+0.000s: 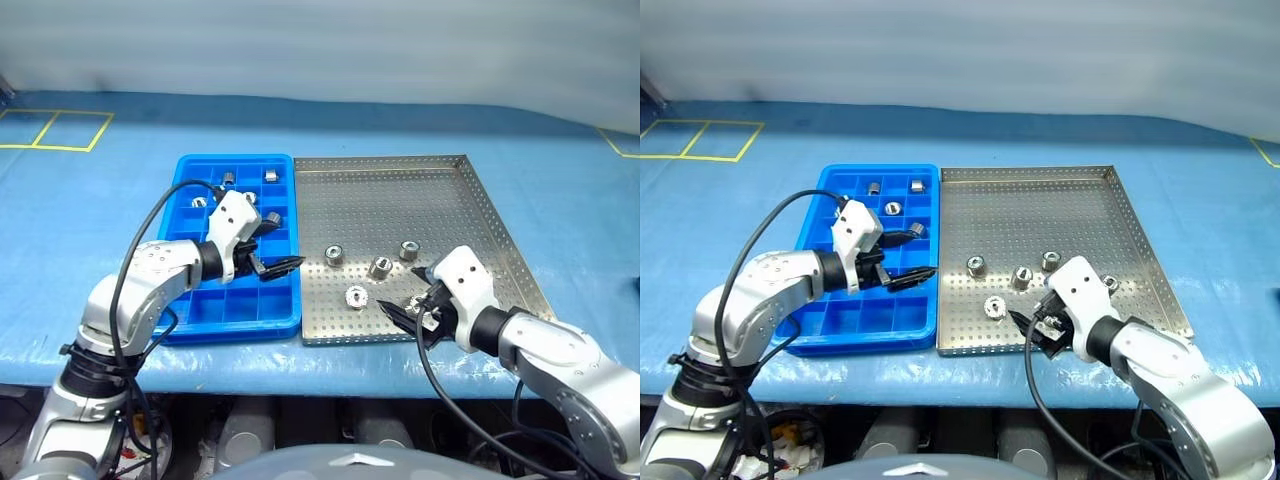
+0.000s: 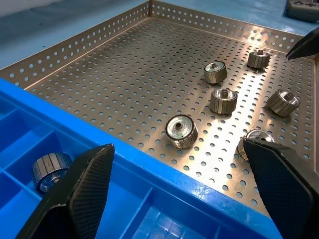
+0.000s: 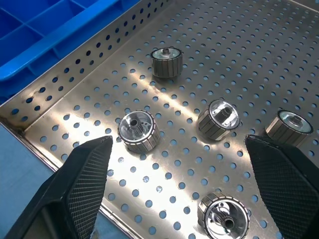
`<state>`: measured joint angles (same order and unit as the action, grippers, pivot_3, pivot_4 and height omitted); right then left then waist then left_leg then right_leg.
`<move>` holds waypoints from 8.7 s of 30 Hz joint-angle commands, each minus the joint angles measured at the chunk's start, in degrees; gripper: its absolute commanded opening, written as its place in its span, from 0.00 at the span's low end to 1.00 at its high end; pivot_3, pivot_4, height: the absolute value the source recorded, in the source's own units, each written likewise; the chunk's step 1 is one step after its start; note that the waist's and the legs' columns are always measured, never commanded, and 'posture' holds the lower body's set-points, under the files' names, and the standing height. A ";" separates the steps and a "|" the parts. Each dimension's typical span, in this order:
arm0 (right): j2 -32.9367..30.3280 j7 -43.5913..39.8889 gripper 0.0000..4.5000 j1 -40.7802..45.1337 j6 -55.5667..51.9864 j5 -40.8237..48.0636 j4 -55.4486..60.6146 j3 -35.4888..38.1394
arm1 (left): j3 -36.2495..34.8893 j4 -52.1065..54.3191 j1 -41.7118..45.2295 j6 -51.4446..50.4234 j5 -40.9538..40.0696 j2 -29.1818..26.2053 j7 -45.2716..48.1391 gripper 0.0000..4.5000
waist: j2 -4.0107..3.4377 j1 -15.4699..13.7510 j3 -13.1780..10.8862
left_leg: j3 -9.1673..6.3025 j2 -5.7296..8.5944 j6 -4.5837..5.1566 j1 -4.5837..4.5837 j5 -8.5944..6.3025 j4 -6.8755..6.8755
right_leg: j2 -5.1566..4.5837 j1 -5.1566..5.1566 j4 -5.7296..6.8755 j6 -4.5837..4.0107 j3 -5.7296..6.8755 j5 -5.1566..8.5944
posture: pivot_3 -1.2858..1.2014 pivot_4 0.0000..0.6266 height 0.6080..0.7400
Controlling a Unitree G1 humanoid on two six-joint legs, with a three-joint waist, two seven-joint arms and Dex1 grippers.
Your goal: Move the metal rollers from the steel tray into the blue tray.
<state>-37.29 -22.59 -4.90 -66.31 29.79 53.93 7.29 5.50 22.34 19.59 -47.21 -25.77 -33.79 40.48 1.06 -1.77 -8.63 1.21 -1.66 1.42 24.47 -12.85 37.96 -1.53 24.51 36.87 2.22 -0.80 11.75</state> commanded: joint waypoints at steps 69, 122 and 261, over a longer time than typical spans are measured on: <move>13.25 14.65 1.00 -6.87 2.27 -5.57 5.63 -0.36 | 26.16 -53.48 34.20 22.86 26.80 17.27 19.13 1.00 | 0.01 2.59 -0.01 | 0.05 0.12 0.05 0.12 -0.02 0.08 | 0.09 0.05 0.02 0.03 -0.06 -0.01 | 0.49 0.24 1.00; 13.33 3.50 1.00 16.67 12.90 -9.43 -11.92 -23.08 | -4.76 0.98 -7.81 3.91 38.39 18.27 -35.76 0.38 | 0.04 -3.79 0.00 | 0.00 0.05 0.10 0.04 0.02 0.14 | 0.01 -0.03 0.03 0.23 -0.08 -0.17 | 0.62 0.24 1.00; 8.41 3.93 1.00 5.12 8.56 -13.66 -2.99 -15.84 | -1.13 5.52 2.83 -3.13 9.81 11.70 -7.43 0.98 | 0.06 -5.08 -0.06 | -0.06 0.16 0.22 0.22 0.04 -0.05 | -0.48 0.06 -0.11 0.07 0.30 -0.04 | 0.58 0.24 1.00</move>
<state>-28.48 -19.41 0.96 -56.98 16.09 47.56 -11.10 2.49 28.91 21.08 -52.26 -14.74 -21.79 30.97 1.12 -6.85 -8.69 1.16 -1.49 1.65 24.67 -12.81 37.91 -1.97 24.56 36.76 2.28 -0.51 11.71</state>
